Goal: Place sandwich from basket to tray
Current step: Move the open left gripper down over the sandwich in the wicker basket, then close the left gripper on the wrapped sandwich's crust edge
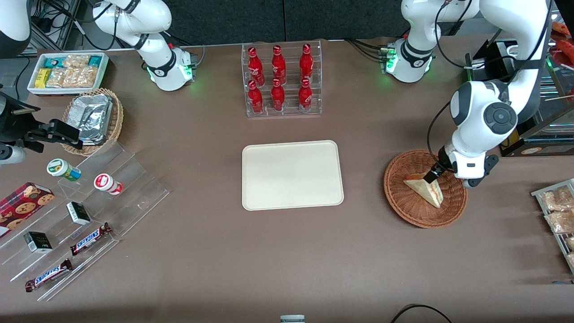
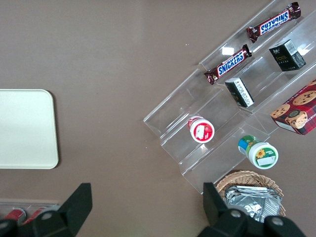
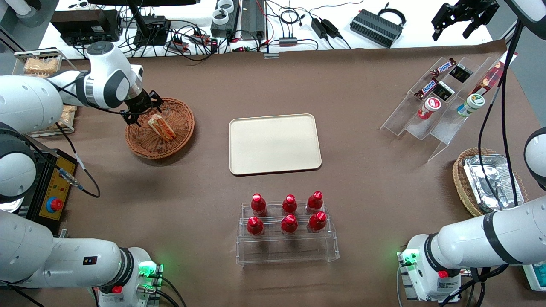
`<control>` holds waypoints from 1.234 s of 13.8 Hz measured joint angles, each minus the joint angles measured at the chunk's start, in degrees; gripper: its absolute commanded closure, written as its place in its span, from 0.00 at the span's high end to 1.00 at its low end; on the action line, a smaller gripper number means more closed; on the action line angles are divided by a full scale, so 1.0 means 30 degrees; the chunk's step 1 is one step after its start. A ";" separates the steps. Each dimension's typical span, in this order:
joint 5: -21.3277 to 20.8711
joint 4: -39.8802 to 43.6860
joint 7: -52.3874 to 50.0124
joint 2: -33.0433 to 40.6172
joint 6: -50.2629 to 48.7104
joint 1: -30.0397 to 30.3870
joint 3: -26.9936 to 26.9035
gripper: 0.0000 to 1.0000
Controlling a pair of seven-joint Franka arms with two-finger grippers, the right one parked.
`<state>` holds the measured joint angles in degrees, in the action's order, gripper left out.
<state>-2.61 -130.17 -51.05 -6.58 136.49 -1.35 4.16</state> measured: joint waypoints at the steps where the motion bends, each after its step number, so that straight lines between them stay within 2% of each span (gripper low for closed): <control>1: 0.0000 -0.0310 -0.0271 -0.0132 0.0630 0.0000 0.0000 1.00; 7: 0.0001 -0.0687 -0.1017 -0.1475 0.2980 -0.0001 0.0000 1.00; 8: 0.0001 -0.0689 -0.1085 -0.1712 0.3177 0.0000 0.0000 0.94; 9: 0.0003 -0.0688 -0.1169 -0.1891 0.3384 0.0000 0.0000 0.73; 10: 0.0004 -0.0687 -0.1320 -0.2005 0.3512 0.0000 0.0000 0.44; 11: 0.0004 -0.0687 -0.1571 -0.2087 0.3584 0.0000 0.0000 0.20; 12: 0.0004 -0.0686 -0.1764 -0.2142 0.3644 0.0000 0.0000 0.11; 17: 0.0000 0.0119 -0.1911 -0.2116 0.2846 -0.0238 0.0024 0.10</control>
<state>-2.61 -129.81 -56.78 -12.93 145.03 -2.07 4.24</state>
